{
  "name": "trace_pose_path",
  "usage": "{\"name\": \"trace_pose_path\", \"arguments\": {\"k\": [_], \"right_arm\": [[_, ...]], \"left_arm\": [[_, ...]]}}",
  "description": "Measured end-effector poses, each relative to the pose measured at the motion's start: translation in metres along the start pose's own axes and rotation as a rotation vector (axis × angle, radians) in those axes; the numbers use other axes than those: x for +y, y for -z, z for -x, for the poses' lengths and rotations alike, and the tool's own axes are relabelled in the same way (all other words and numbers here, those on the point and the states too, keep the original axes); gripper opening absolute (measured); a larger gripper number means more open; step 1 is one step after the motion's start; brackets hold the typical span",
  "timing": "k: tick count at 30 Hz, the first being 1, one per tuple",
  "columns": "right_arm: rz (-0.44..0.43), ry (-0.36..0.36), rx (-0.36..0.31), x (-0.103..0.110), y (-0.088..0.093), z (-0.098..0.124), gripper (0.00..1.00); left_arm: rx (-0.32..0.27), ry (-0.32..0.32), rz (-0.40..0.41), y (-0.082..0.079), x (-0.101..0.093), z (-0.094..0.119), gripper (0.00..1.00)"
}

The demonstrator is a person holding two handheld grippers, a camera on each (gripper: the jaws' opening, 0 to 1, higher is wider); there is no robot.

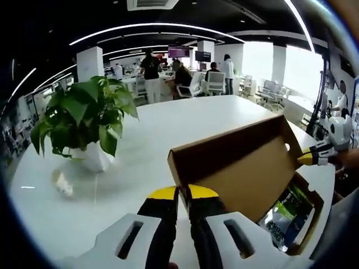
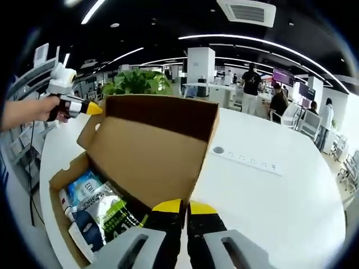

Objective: Operate the shoe box by opening the lid, removing the specified soft item, and placing it in the target area until the item is outside and the box remains undamaged.

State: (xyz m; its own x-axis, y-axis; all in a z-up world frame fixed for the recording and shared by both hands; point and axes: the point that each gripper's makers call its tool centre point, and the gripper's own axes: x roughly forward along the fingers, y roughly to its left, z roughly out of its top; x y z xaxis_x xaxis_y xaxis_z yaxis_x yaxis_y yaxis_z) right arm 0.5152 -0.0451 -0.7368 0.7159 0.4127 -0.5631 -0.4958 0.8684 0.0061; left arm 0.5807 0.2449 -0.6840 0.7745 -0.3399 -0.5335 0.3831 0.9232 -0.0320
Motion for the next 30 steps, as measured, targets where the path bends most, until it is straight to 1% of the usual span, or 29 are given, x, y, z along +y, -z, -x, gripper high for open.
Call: {"name": "trace_pose_path", "arguments": {"k": [3,7,9,12,14,15,19,20,22,25,30], "right_arm": [[0.018,0.006,0.002,0.000,0.000,-0.002,0.00],[0.018,0.004,0.002,-0.001,0.000,-0.004,0.00],[0.030,0.005,0.004,-0.002,0.000,-0.005,0.00],[0.023,0.002,0.009,-0.003,-0.002,-0.008,0.00],[0.022,-0.001,0.012,-0.003,-0.002,-0.010,0.00],[0.017,-0.005,0.015,-0.004,-0.003,-0.011,0.00],[-0.006,-0.013,0.031,-0.005,-0.003,-0.014,0.00],[-0.015,-0.013,0.038,-0.006,-0.003,-0.015,0.00],[-0.026,-0.013,0.047,-0.006,-0.002,-0.016,0.00],[-0.048,-0.017,0.069,-0.009,-0.002,-0.020,0.00],[-0.071,-0.024,0.094,-0.011,0.001,-0.023,0.00]], "left_arm": [[0.001,-0.003,0.002,0.003,0.000,-0.002,0.04],[0.034,0.002,0.009,0.016,-0.001,-0.003,0.05],[0.040,0.003,0.019,0.023,-0.002,-0.002,0.05],[0.055,0.004,0.027,0.034,-0.005,0.001,0.05],[0.062,0.005,0.036,0.040,-0.003,-0.002,0.05],[0.072,0.005,0.052,0.046,-0.006,0.001,0.05],[0.073,0.003,0.071,0.055,-0.009,0.007,0.05],[0.085,-0.002,0.074,0.059,-0.010,0.009,0.04],[0.082,-0.005,0.076,0.063,-0.013,0.012,0.04],[0.077,-0.029,0.113,0.067,-0.014,0.015,0.04],[0.086,-0.038,0.123,0.067,-0.013,0.009,0.03]]}}
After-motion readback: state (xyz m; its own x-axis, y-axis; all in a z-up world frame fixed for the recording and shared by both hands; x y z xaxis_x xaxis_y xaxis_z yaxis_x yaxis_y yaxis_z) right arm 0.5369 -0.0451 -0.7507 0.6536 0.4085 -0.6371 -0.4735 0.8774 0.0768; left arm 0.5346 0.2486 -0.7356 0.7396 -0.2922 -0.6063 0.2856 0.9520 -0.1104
